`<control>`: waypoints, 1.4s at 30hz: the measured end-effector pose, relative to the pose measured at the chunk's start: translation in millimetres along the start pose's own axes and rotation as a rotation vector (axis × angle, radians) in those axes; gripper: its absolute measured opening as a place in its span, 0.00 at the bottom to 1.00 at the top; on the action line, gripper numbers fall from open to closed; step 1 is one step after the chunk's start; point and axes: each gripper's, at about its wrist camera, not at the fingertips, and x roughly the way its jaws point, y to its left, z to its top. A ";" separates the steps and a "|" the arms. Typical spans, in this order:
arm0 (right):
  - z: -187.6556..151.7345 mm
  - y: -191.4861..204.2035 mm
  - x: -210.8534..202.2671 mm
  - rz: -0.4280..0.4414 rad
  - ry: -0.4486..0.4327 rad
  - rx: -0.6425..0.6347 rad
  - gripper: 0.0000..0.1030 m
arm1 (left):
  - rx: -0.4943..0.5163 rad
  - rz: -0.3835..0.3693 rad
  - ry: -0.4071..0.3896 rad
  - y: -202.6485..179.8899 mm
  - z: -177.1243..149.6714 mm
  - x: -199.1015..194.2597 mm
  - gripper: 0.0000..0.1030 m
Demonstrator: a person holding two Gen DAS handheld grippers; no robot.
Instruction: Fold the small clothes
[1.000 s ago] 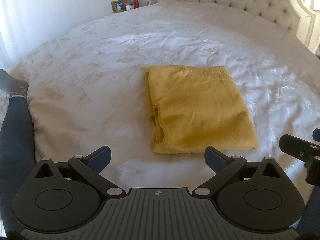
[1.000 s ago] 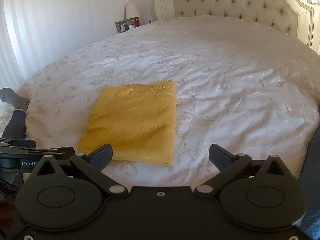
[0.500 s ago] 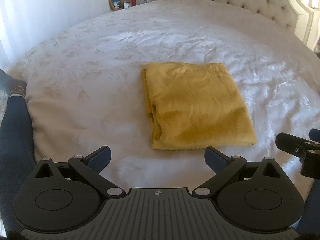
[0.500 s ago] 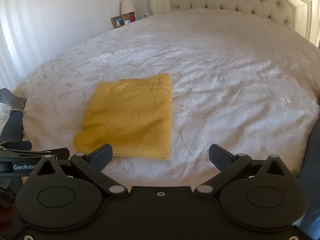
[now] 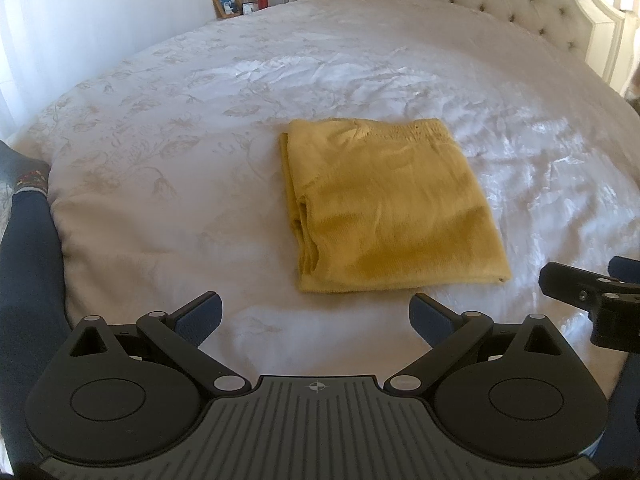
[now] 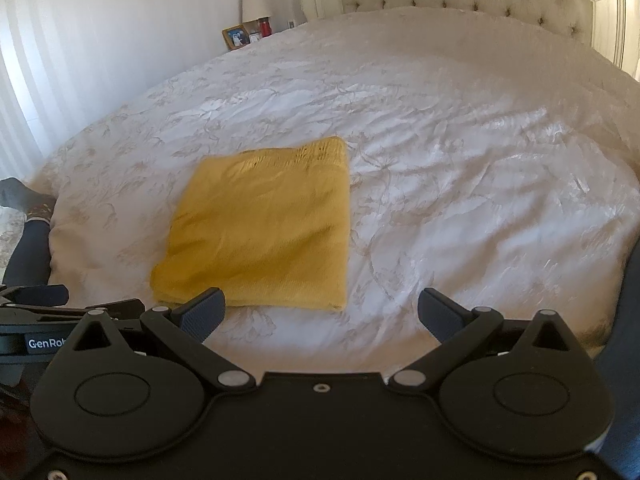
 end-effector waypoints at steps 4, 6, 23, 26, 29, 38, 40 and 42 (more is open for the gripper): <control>-0.7 -0.7 1.5 0.006 0.005 0.009 0.99 | 0.001 -0.003 0.006 0.3 -0.5 1.7 0.98; -1.1 -0.8 2.1 0.007 0.008 0.013 0.99 | 0.001 -0.005 0.008 0.4 -0.4 2.2 0.98; -1.8 0.8 7.0 0.020 0.021 0.026 0.99 | 0.001 -0.005 0.011 -2.4 -1.7 3.0 0.98; -2.2 3.2 7.5 0.021 0.025 0.022 0.99 | 0.003 -0.007 0.014 -2.7 -2.0 3.3 0.98; -2.2 4.6 7.6 0.022 0.027 0.021 0.99 | 0.004 -0.008 0.017 -3.8 -3.0 4.1 0.98; -1.9 4.1 8.7 0.025 0.023 0.026 0.99 | 0.009 -0.009 0.020 -1.8 -1.0 5.7 0.98; -1.5 3.8 8.9 0.026 0.022 0.026 0.99 | 0.011 -0.010 0.020 -2.4 -1.2 5.5 0.98; -1.4 3.5 9.2 0.026 0.021 0.027 0.99 | 0.013 -0.010 0.020 -2.4 -1.3 5.7 0.98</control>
